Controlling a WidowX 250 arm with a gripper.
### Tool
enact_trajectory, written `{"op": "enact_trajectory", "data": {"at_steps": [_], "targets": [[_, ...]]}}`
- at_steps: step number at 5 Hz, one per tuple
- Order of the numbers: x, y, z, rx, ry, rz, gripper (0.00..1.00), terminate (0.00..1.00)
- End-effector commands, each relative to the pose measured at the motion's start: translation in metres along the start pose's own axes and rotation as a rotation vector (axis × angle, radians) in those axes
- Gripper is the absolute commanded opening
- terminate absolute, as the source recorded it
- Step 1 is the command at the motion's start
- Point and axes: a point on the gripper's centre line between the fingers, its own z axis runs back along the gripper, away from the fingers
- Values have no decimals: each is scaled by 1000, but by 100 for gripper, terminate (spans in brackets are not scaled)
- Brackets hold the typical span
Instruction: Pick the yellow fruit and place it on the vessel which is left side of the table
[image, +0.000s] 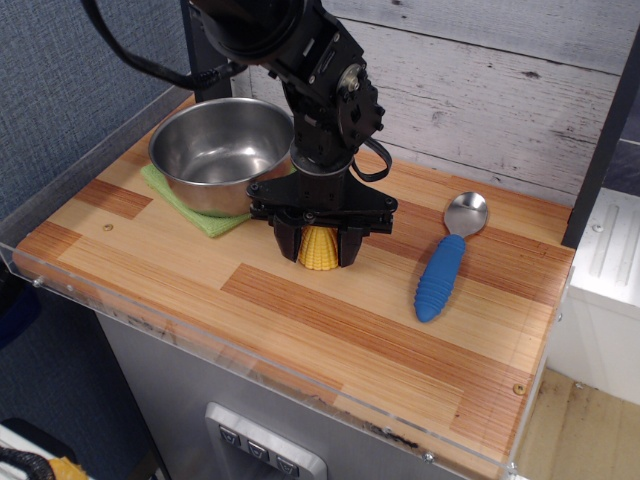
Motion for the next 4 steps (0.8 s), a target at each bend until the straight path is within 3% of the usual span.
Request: {"op": "enact_trajectory", "data": {"at_steps": [1, 2, 4], "targets": [[12, -3, 43, -96, -41, 6, 0, 0], [23, -1, 65, -138, -68, 21, 0, 0], [57, 29, 93, -144, -136, 96, 0, 0]]}}
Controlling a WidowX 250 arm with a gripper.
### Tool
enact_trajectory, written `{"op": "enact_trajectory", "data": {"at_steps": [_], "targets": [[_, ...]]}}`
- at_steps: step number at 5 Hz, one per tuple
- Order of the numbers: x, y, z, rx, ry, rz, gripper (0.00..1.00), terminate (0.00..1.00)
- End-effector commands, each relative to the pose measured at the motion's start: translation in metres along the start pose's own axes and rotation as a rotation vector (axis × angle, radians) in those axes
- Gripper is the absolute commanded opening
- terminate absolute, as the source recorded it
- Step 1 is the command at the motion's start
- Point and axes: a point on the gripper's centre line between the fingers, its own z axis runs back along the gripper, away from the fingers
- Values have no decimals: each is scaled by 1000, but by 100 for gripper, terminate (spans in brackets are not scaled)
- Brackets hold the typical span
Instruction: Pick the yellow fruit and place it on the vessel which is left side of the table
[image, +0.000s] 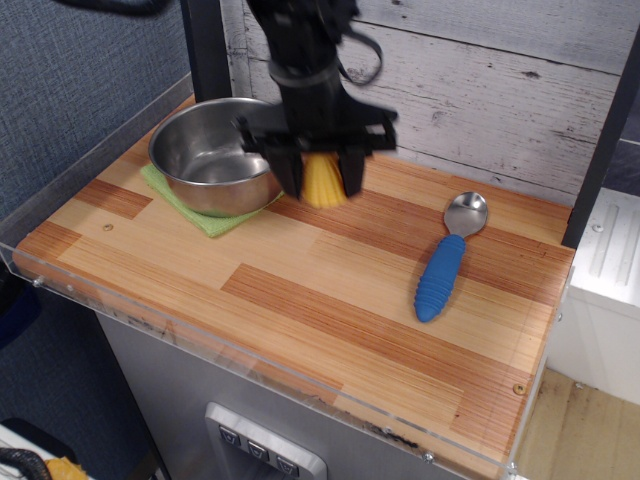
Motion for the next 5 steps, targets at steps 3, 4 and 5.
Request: {"op": "enact_trajectory", "data": {"at_steps": [3, 4, 5], "targets": [[66, 77, 14, 52, -89, 183, 0, 0], [57, 89, -2, 105, -55, 175, 0, 0], [44, 101, -17, 116, -21, 217, 0, 0]]}}
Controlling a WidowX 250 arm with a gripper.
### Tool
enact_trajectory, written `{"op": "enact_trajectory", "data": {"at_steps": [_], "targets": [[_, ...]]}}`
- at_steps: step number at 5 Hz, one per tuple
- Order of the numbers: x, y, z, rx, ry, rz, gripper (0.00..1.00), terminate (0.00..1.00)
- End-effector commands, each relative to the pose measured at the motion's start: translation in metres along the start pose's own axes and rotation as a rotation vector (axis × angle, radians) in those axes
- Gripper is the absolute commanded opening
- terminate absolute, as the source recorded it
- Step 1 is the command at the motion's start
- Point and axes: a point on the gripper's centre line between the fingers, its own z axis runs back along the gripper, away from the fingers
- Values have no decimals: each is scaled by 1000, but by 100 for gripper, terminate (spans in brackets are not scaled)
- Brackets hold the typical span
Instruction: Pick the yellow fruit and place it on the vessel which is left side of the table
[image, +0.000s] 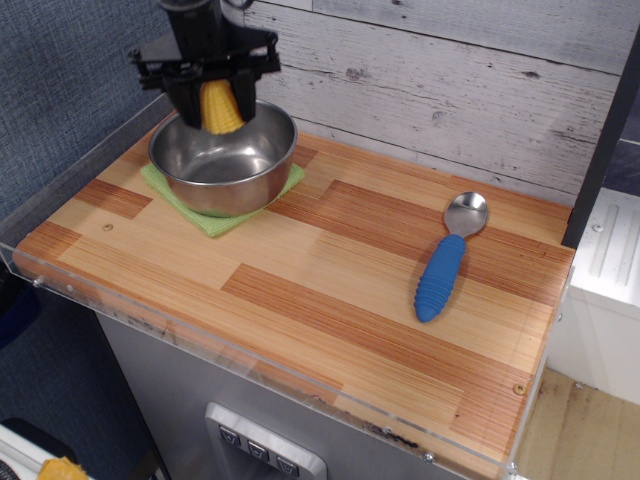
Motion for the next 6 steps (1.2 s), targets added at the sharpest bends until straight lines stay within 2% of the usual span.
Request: {"op": "enact_trajectory", "data": {"at_steps": [1, 3, 4, 5, 6], "targets": [[-17, 22, -24, -3, 27, 63, 0, 0], [-13, 19, -44, 23, 39, 70, 0, 0], [-9, 15, -46, 32, 73, 89, 0, 0], [-10, 18, -48, 81, 71, 144, 100, 0], [-13, 17, -46, 150, 67, 129, 100, 0]]}}
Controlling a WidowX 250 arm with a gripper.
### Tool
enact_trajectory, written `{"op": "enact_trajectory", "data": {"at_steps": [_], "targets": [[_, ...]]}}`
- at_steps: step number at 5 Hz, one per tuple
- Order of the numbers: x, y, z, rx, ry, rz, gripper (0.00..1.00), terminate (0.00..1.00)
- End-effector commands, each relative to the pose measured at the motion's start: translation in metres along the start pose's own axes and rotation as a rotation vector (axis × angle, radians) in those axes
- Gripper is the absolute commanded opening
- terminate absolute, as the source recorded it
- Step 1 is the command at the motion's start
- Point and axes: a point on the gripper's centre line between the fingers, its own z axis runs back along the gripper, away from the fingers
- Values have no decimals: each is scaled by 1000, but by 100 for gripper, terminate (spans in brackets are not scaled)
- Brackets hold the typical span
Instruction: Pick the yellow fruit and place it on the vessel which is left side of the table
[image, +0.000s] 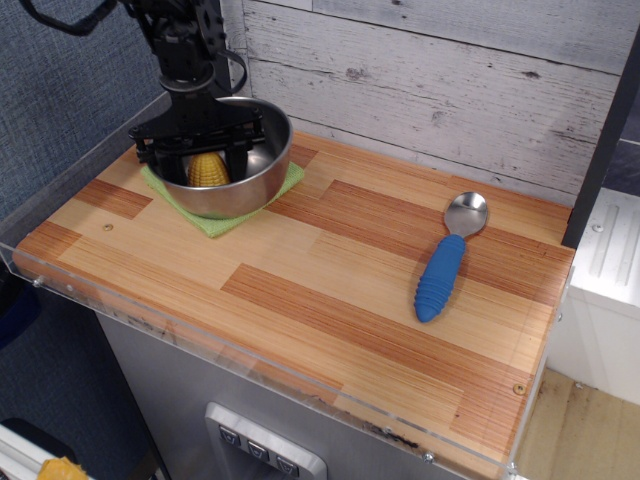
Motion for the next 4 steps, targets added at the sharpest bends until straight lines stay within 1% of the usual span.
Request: {"op": "enact_trajectory", "data": {"at_steps": [1, 2, 3, 4], "targets": [[-1, 0, 19, 26, -42, -14, 100, 0], [-3, -5, 26, 10, -48, -20, 100, 0], [-4, -6, 37, 48, -81, -18, 100, 0], [-2, -5, 49, 40, -101, -8, 100, 0]]}}
